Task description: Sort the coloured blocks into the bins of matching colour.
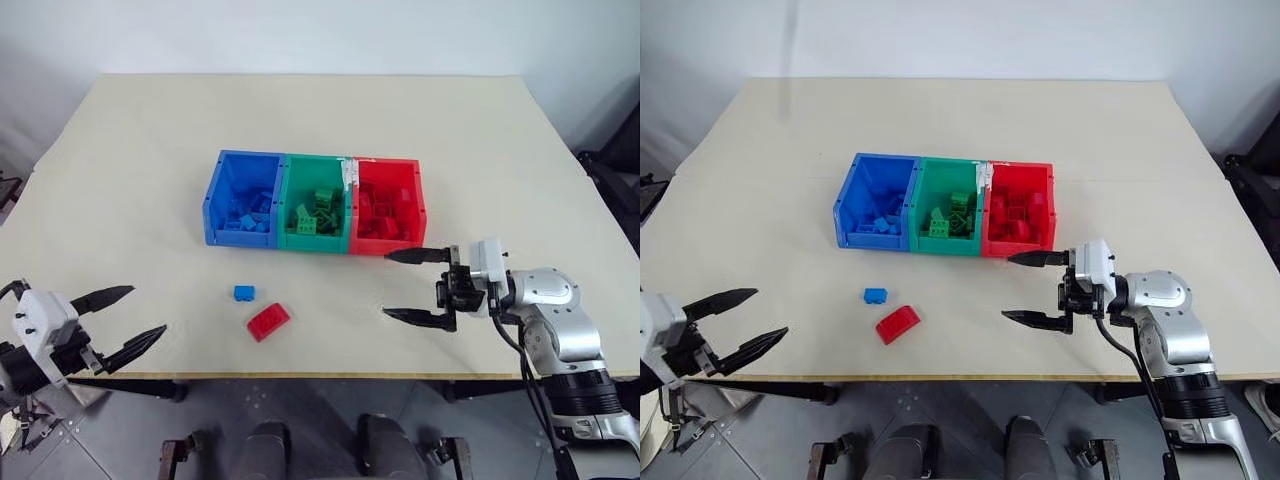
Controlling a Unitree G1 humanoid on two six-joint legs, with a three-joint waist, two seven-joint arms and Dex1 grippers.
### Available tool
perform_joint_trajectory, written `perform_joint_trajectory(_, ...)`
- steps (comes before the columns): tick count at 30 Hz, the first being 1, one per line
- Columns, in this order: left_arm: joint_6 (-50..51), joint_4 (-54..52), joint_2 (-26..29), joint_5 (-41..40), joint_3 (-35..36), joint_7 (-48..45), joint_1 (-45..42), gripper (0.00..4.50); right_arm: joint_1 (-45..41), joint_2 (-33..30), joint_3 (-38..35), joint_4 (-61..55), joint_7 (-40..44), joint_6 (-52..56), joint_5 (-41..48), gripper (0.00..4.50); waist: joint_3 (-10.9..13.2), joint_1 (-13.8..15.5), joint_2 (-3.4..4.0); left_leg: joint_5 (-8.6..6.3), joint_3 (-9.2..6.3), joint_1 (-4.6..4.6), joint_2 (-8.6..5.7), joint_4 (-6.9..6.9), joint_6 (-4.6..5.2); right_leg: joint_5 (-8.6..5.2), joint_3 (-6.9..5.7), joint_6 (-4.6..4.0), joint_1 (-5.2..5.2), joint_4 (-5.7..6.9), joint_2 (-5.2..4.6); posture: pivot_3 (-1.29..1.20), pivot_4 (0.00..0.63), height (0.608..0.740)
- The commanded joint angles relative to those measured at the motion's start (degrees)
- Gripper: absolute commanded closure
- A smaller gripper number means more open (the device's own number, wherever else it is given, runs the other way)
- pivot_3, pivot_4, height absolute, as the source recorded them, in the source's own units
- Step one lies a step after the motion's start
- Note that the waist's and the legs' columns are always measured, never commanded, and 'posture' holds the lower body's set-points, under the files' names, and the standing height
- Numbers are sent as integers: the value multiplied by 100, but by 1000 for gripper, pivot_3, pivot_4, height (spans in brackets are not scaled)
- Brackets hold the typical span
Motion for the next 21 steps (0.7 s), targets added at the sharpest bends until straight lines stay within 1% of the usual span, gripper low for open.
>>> perform_joint_trajectory(1,549,-994,395,-186,-472,-10,42,23,-75,-159,-75,-16,160,-77,40,0,0,49,0,0,0,0,0,1,0,0,0,0,0,0,0,0,150,740)
perform_joint_trajectory(3,900,-1487,636,-96,-1096,87,-119,23,-52,-224,-93,18,202,-76,25,0,0,52,0,-1,-1,1,-3,3,1,0,2,0,3,0,-5,0,150,740)
perform_joint_trajectory(6,1632,-1888,692,19,-2022,707,-799,23,13,-296,-121,-5,182,-75,13,0,1,42,2,-1,-1,1,-4,3,1,0,2,0,3,1,-2,0,150,740)
perform_joint_trajectory(9,2336,-1957,680,365,-2926,1217,-1437,23,143,-360,-171,-154,95,-2,46,0,1,30,2,0,-2,2,-1,3,-4,0,1,0,2,13,6,0,150,740)
perform_joint_trajectory(13,3179,-1903,512,917,-4000,1918,-2127,23,390,-446,-258,-394,24,36,105,0,1,27,2,7,4,0,0,1,-18,0,4,0,-2,24,9,0,150,740)
perform_joint_trajectory(15,3484,-1900,403,1057,-4390,2105,-2334,23,560,-493,-319,-558,-1,53,144,0,1,36,2,7,4,0,-1,1,-18,0,5,1,-2,23,9,0,150,740)
perform_joint_trajectory(19,3638,-1821,248,1210,-4741,2236,-2531,23,892,-565,-390,-890,-52,111,220,0,0,67,3,7,1,0,-3,7,-18,1,5,1,4,21,8,0,150,740)
perform_joint_trajectory(21,3631,-1747,241,1239,-4783,2210,-2590,413,1077,-596,-388,-1060,-71,110,231,0,0,93,4,7,-2,4,-6,12,-17,0,5,1,10,7,6,0,150,740)
